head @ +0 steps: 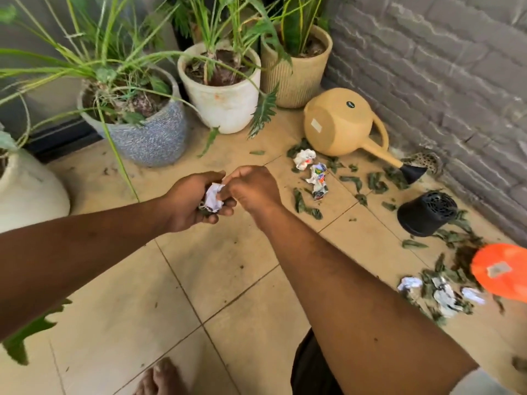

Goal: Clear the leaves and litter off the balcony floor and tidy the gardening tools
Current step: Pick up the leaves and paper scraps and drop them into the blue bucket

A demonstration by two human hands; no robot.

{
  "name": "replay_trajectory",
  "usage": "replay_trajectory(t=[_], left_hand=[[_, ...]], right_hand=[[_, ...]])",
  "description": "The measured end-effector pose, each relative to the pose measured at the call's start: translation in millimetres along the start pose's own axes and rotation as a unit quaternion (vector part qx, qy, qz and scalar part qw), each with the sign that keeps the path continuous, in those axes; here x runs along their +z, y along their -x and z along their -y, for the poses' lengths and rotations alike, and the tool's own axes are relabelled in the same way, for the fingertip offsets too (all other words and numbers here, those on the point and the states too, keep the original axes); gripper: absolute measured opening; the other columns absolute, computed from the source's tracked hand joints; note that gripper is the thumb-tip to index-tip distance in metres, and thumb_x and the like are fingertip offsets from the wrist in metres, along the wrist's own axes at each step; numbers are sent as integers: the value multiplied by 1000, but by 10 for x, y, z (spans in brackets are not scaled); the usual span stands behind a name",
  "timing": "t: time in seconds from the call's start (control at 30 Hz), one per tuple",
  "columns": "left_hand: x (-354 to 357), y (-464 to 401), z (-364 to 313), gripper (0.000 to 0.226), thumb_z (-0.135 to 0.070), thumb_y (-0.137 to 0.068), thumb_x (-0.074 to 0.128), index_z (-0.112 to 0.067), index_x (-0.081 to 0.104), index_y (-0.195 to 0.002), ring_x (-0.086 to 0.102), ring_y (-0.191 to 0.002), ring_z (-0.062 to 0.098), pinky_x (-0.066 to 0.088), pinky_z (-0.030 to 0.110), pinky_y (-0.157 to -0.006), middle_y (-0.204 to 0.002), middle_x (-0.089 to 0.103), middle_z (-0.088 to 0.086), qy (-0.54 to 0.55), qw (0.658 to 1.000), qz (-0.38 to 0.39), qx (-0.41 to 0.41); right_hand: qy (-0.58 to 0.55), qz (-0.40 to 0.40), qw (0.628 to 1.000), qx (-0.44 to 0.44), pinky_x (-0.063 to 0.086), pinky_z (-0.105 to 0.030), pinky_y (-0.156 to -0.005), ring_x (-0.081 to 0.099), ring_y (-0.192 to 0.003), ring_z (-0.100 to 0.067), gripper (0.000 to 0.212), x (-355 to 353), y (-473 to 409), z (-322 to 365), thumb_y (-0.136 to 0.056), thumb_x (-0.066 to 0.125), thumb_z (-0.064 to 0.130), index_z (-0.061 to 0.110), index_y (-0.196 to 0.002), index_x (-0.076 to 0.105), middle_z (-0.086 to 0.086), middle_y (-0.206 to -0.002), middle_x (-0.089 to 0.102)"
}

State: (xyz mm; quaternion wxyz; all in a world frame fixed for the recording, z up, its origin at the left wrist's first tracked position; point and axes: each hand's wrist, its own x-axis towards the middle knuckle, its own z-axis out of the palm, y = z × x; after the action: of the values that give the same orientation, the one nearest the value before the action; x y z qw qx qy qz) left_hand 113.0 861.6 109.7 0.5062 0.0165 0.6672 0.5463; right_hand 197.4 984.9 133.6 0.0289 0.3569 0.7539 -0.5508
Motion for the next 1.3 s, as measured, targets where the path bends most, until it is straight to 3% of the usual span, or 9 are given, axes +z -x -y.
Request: replay_trajectory(t=[0.2, 0.37, 0.57, 0.67, 0.73, 0.8, 0.97, 1.17, 1.3], left_hand=[[237, -130, 62, 28, -33, -105, 50, -20, 58, -81, 33, -49, 13, 22, 22, -46, -67, 49, 4, -39, 999, -7, 21], [412, -143, 60, 21, -30, -100, 45, -23, 47, -80, 24, -51, 13, 14, 28, -54, -63, 41, -1, -125, 992, -7, -3], [474, -252, 45, 30, -34, -101, 49, -28, 39, -73, 18, -47, 14, 13, 22, -50, -62, 29, -4, -159, 985, -57, -22], [388, -353, 126, 38, -39, -106, 49, -27, 36, -72, 17, -40, 12, 15, 18, -45, -55, 28, -5, -190, 978, -81, -42], [311, -376, 156, 38, -37, -105, 50, -28, 33, -73, 15, -43, 12, 13, 17, -45, -58, 26, -5, -188, 977, -76, -58], [229, -420, 183, 37, -37, -102, 53, -30, 33, -72, 12, -47, 13, 11, 19, -47, -62, 24, -4, -187, 978, -66, -60], [92, -562, 378, 38, -40, -102, 55, -27, 38, -71, 18, -43, 13, 15, 18, -46, -57, 29, -5, -229, 970, -56, -56], [115, -730, 609, 34, -38, -101, 56, -22, 46, -73, 24, -41, 12, 20, 19, -48, -53, 38, -6, -273, 958, -45, -78], [218, -825, 665, 35, -37, -101, 56, -23, 45, -71, 25, -41, 11, 22, 20, -49, -54, 39, -6, -290, 953, -27, -82]], right_hand=[[71, -32, 997, -13, 51, -28, -64, 71, -82, -13, 29, -98, -9, -112, -67, 83, 21, 23, -92, 68, 8, -84, 75], [110, -8, 994, -8, 54, -36, -64, 65, -77, -18, 36, -287, -5, -201, -66, 81, 25, 24, -94, 58, 3, -88, 70], [9, 124, 992, 9, 58, -41, -81, 70, -93, -20, 28, -923, -7, -142, -87, 81, 24, 18, -112, 69, -6, -110, 75], [-30, 44, 999, -5, 61, -42, -74, 74, -90, -25, 24, -1323, -191, -414, -89, 79, 15, 21, -111, 72, -9, -110, 78], [89, -17, 996, 23, 65, -50, -80, 74, -85, -30, 27, -1429, -368, -754, -85, 80, 7, 17, -109, 71, -15, -107, 77], [230, 17, 969, 91, 64, -53, -85, 72, -86, -29, 32, -1421, -504, -1161, -82, 84, 5, 14, -111, 71, -17, -106, 75], [480, 124, 863, 97, 56, -34, -90, 60, -118, -29, 69, -1170, -594, -2101, -81, 89, 31, 14, -141, 59, -12, -130, 61], [488, -10, 873, 12, 57, -41, -96, 55, -123, -29, 62, -743, -439, -2676, -82, 77, 17, 24, -140, 59, -6, -137, 50], [492, -12, 870, -31, 58, -36, -92, 61, -116, -24, 44, -594, -304, -2739, -94, 61, 6, 21, -135, 62, -2, -131, 58]])
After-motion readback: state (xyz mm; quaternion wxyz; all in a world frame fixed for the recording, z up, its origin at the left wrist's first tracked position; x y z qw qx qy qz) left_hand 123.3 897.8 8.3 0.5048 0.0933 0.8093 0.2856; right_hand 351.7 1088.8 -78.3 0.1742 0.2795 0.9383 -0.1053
